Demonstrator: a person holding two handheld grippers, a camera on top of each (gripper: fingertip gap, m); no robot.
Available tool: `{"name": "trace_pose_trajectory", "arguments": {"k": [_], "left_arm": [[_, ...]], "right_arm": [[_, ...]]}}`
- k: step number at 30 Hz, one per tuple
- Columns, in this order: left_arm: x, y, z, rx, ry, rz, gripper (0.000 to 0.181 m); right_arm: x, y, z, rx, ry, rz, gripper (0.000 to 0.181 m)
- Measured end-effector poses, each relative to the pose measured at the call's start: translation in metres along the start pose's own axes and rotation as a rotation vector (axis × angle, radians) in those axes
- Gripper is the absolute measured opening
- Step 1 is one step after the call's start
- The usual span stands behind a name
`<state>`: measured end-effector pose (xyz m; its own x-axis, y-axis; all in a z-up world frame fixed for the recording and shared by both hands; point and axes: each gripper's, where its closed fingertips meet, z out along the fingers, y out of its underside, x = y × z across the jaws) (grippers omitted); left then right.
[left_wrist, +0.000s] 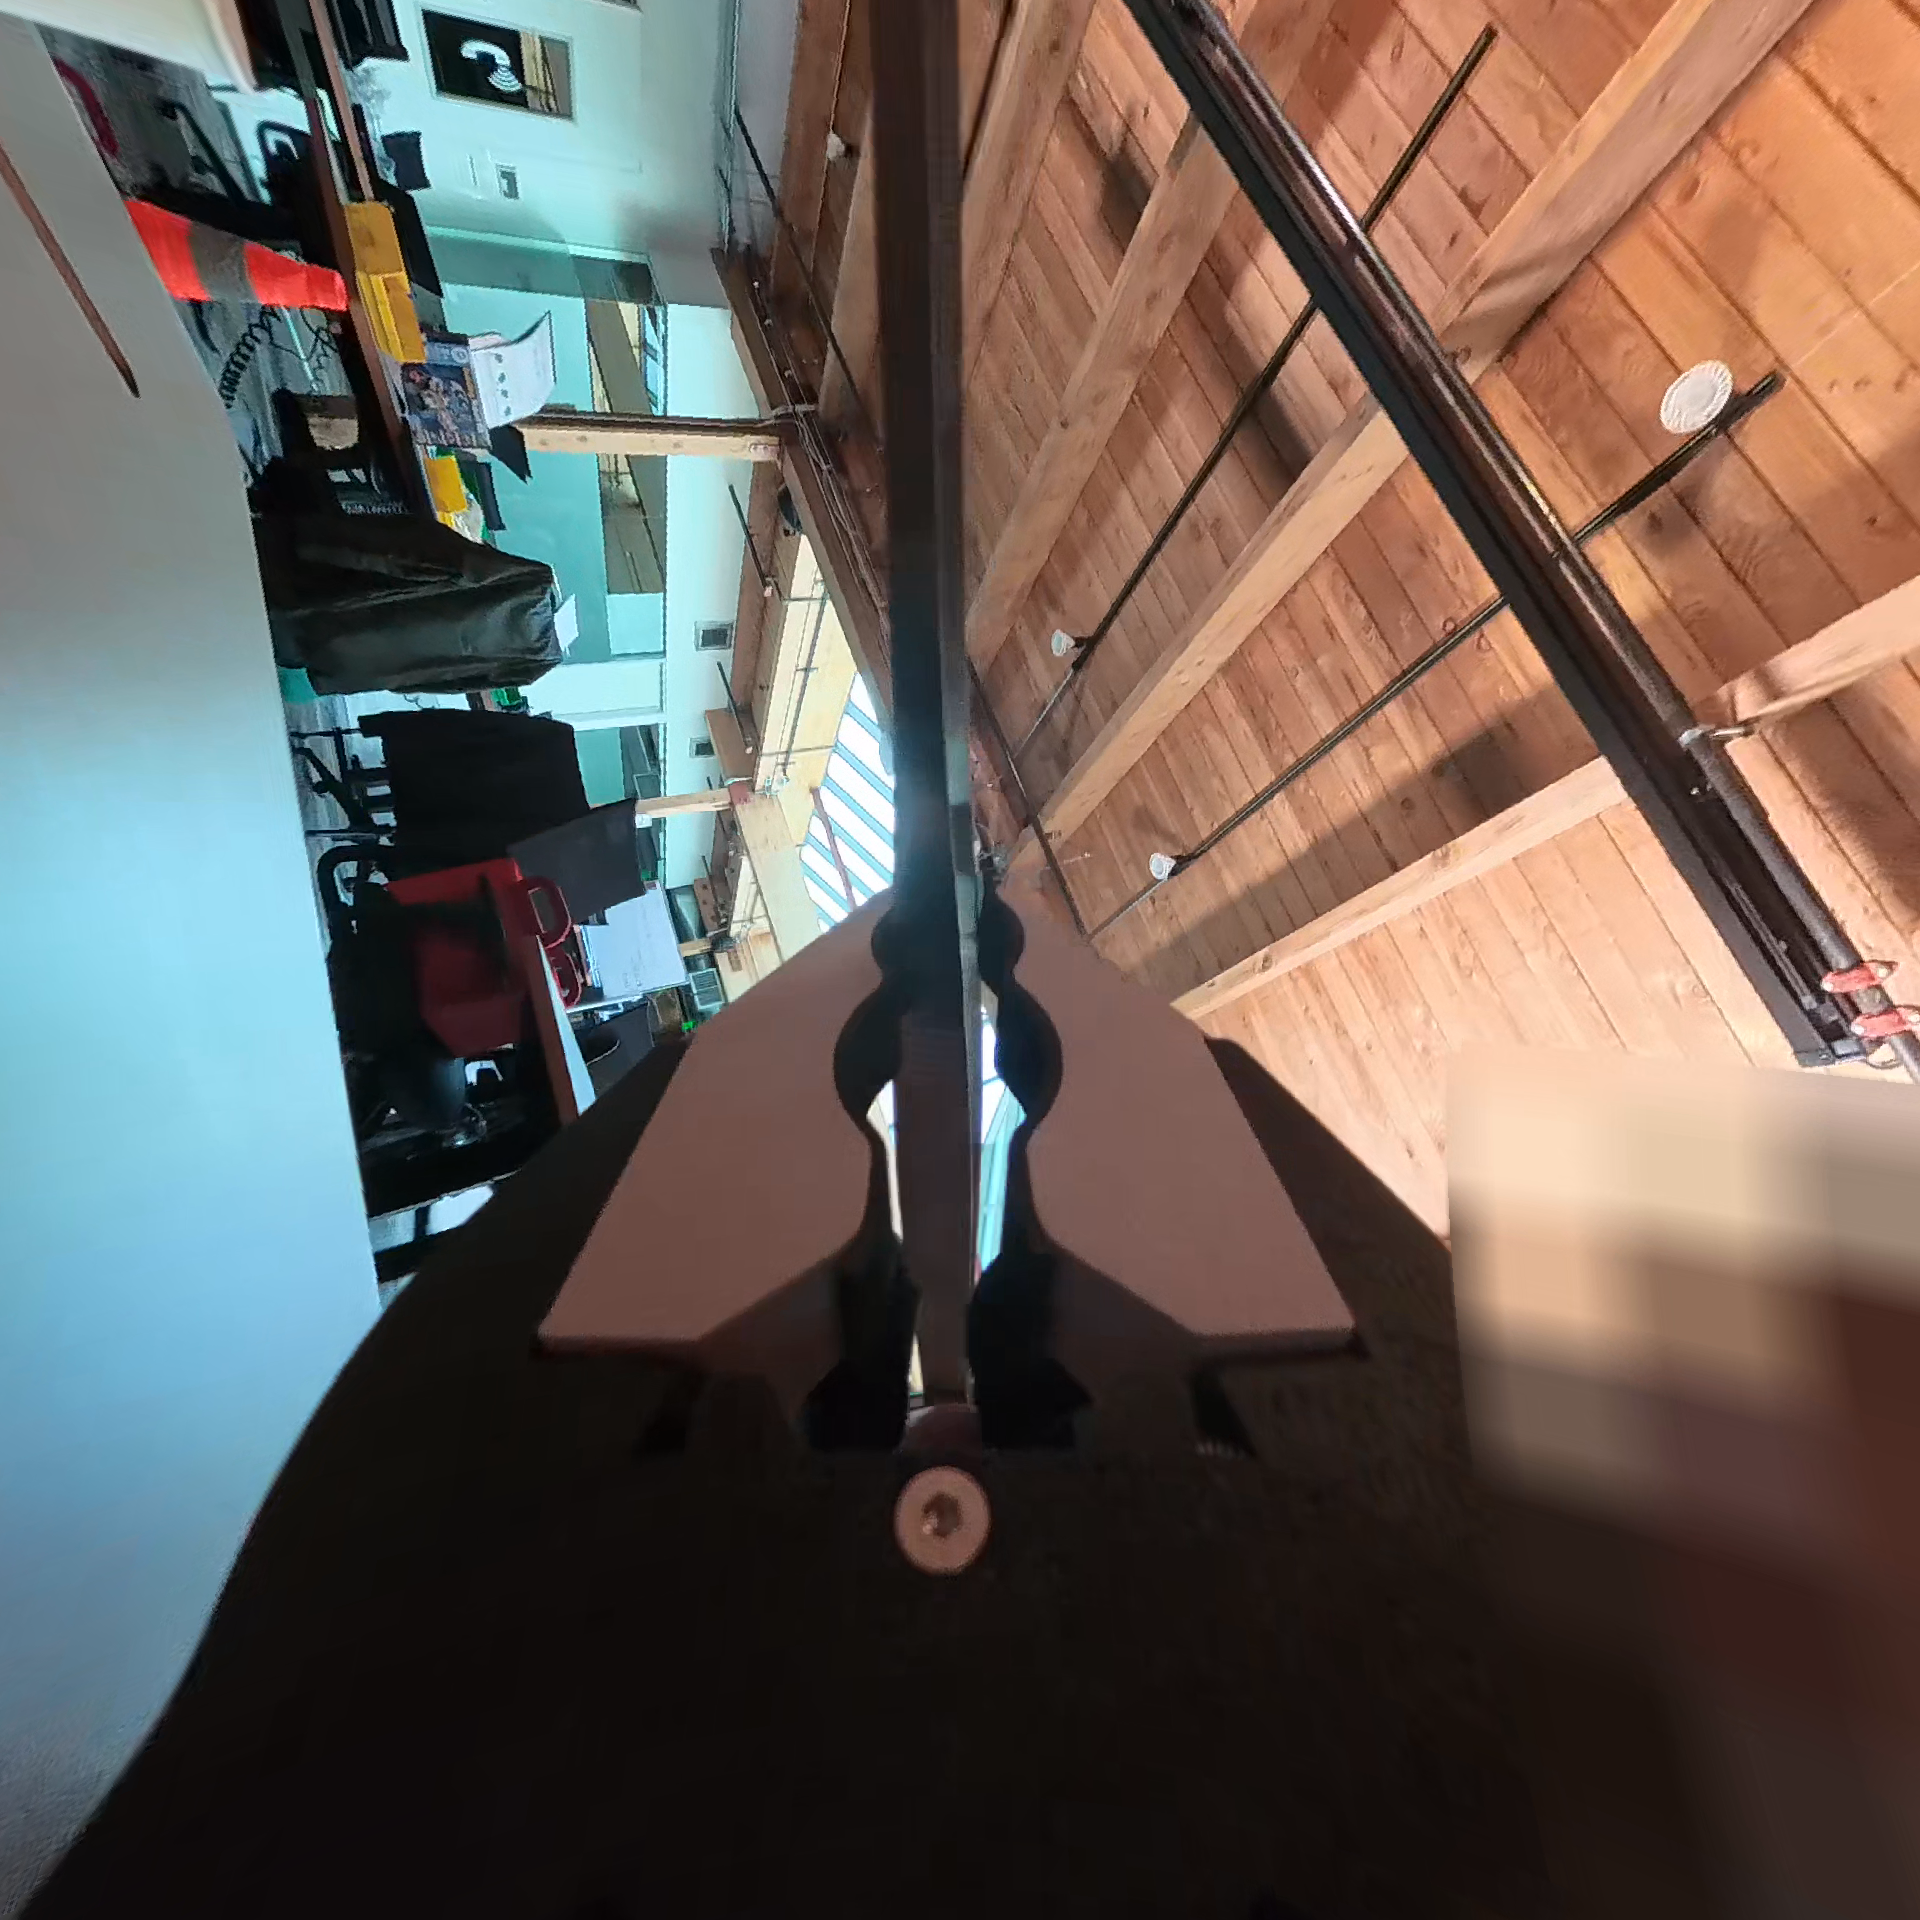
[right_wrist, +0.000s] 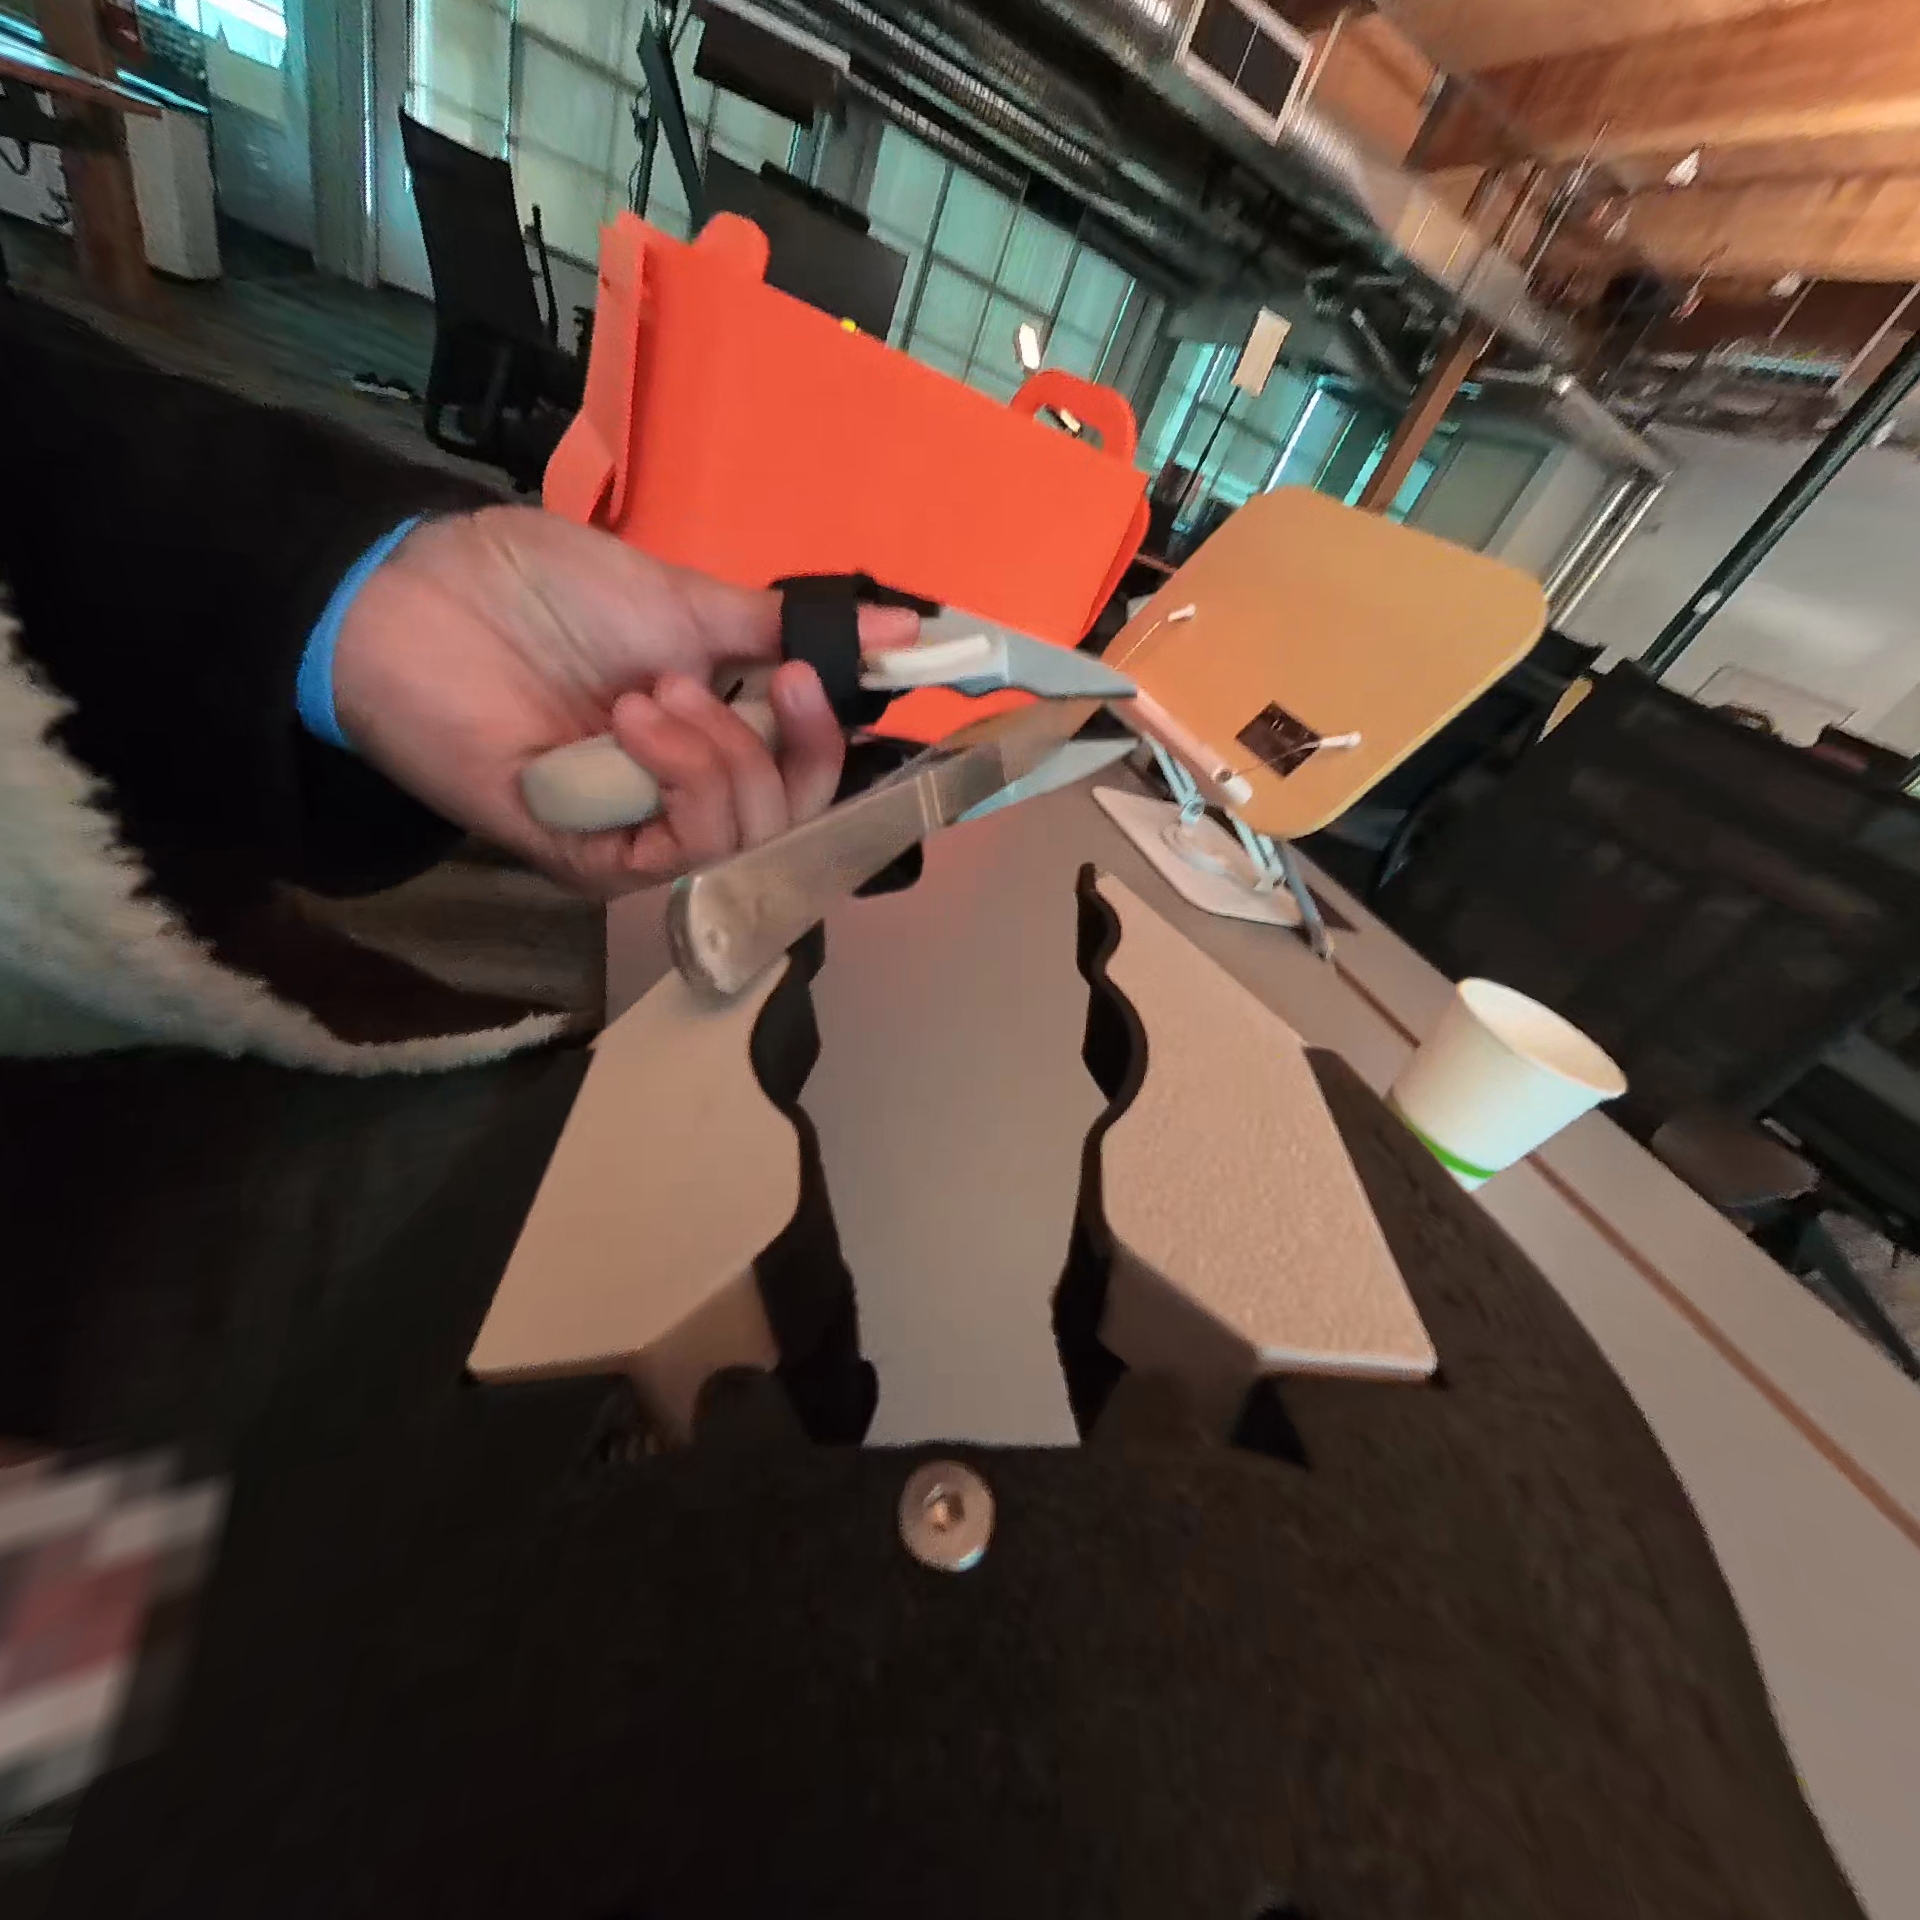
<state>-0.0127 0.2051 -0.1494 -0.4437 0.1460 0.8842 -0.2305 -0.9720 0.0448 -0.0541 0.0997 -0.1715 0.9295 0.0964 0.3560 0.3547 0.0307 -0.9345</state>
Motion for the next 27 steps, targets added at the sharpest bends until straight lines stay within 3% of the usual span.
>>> {"name": "trace_pose_trajectory", "arguments": {"k": [4, 11, 19, 27], "left_arm": [[-0.007, 0.012, -0.001, -0.035, -0.024, 0.018, 0.01], [-0.021, 0.036, 0.0, -0.105, -0.08, 0.081, 0.011], [-0.04, 0.064, -0.001, -0.144, -0.11, 0.006, 0.012], [-0.035, 0.076, 0.004, -0.185, -0.086, 0.041, 0.011]], "right_arm": [[0.008, -0.014, -0.007, 0.051, 0.06, -0.033, 0.024], [0.006, -0.004, -0.008, 0.003, 0.038, -0.04, 0.025], [0.005, -0.003, -0.007, -0.009, 0.034, -0.026, 0.017], [0.013, 0.01, -0.005, -0.071, 0.074, 0.003, 0.024]]}}
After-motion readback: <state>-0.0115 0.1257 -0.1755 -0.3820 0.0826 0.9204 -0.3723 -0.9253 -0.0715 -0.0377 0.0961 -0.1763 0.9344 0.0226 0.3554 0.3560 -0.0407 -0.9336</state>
